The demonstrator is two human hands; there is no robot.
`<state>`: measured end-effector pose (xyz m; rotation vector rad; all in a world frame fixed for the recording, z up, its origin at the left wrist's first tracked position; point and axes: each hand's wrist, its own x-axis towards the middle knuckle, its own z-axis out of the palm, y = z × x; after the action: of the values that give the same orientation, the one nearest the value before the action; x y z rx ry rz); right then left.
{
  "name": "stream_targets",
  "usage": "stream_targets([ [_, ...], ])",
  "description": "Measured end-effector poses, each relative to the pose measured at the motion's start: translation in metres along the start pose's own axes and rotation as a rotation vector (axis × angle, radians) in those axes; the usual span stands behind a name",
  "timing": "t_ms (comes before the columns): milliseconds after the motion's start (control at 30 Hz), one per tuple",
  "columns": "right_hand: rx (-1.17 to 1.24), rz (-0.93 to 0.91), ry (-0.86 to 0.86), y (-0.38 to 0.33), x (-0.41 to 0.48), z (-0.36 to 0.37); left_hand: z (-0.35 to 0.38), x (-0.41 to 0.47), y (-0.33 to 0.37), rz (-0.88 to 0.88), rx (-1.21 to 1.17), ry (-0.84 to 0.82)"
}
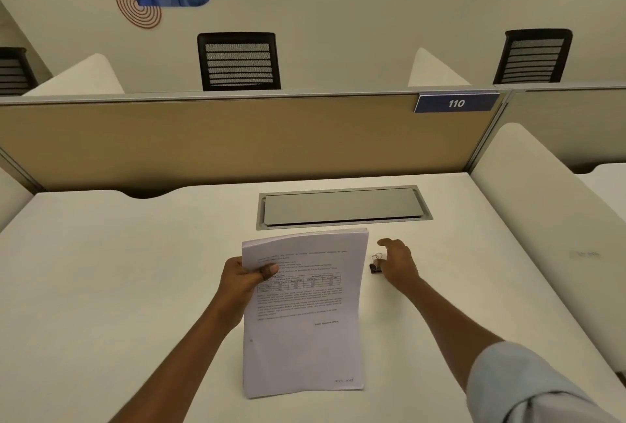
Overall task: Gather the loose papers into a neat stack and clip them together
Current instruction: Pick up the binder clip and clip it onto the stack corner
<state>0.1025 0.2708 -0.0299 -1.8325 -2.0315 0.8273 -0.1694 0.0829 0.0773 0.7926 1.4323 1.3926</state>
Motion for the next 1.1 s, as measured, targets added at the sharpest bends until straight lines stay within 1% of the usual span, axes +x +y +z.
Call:
stream_targets([
  [67,-0.132,-0.003,-0.066,0.001,0.005,0.004,0.0,0.002,-0.001,-0.005,0.004,-0.003],
  [133,-0.185,-0.011,-0.084,0.002,0.009,0.007,0.0,0.004,-0.002,-0.014,0.005,-0.003],
  [267,-0.218,-0.06,-0.093,0.003,0.014,0.009,-0.001,0.006,-0.003,-0.026,-0.002,0.001],
  [433,-0.233,-0.078,-0.117,-0.005,0.015,0.002,0.0,0.008,-0.005,-0.038,0.02,0.014],
  [600,-0.066,-0.026,-0.115,-0.012,0.01,-0.006,0.0,0.005,-0.005,-0.032,0.019,0.028],
  [700,0.097,0.012,-0.072,-0.02,0.003,-0.016,-0.001,0.0,-0.003,-0.024,0.011,0.03],
  [867,0.328,-0.045,-0.006,-0.046,-0.016,-0.04,-0.002,-0.009,0.003,-0.009,-0.007,0.023],
  [933,0.421,-0.054,-0.019,-0.056,-0.023,-0.049,-0.002,-0.013,0.005,-0.001,-0.008,0.023],
  [1100,0.559,-0.123,-0.084,-0.078,-0.039,-0.071,-0.001,-0.024,0.008,0.021,-0.008,0.029],
])
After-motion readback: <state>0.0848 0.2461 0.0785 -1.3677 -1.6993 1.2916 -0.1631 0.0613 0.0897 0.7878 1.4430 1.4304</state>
